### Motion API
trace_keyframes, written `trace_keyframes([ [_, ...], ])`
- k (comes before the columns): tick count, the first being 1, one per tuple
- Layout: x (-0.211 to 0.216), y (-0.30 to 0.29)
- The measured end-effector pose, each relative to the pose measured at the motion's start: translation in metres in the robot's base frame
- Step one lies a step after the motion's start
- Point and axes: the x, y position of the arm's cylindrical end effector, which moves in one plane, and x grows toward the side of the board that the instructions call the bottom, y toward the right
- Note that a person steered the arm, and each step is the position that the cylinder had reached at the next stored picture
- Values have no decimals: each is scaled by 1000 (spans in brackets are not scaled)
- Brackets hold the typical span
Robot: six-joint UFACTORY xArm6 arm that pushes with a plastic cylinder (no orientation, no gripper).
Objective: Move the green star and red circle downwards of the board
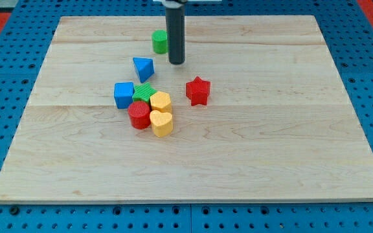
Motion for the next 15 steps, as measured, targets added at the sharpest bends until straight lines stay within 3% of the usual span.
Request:
trace_keyframes([
  [2,-45,-14],
  [4,-36,-16],
  [6,46,-3],
  [8,106,-59],
  [9,174,-64],
  [10,213,-65],
  [11,211,-67],
  [13,181,-147],
  [14,167,-105],
  [15,163,-103],
])
